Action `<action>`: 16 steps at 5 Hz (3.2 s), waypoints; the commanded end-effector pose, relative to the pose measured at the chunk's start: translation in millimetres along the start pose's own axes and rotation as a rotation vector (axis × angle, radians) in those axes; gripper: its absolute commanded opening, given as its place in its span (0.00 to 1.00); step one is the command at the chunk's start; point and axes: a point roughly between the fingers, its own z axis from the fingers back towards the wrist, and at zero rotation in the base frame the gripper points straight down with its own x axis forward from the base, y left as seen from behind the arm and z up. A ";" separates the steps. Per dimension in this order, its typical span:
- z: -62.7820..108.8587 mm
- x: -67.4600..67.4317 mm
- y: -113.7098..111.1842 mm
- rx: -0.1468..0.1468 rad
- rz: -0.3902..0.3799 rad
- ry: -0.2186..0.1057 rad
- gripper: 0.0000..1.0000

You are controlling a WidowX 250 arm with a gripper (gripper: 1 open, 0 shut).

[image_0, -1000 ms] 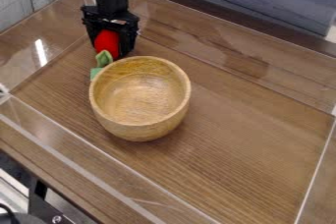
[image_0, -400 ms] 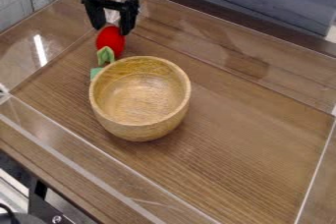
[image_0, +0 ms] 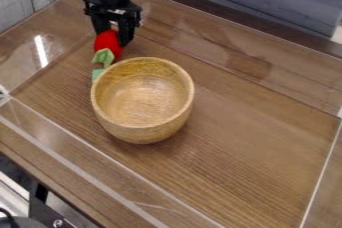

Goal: Move the red object to the right side of the table

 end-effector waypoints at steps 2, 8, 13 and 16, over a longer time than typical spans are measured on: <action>45.6 -12.8 -9.1 0.010 0.049 -0.093 0.00; 78.4 -17.6 -166.2 -0.028 -0.137 -0.116 0.00; 84.5 7.3 -139.4 0.020 -0.185 -0.119 0.00; 63.1 12.9 -114.1 0.060 -0.134 -0.078 0.00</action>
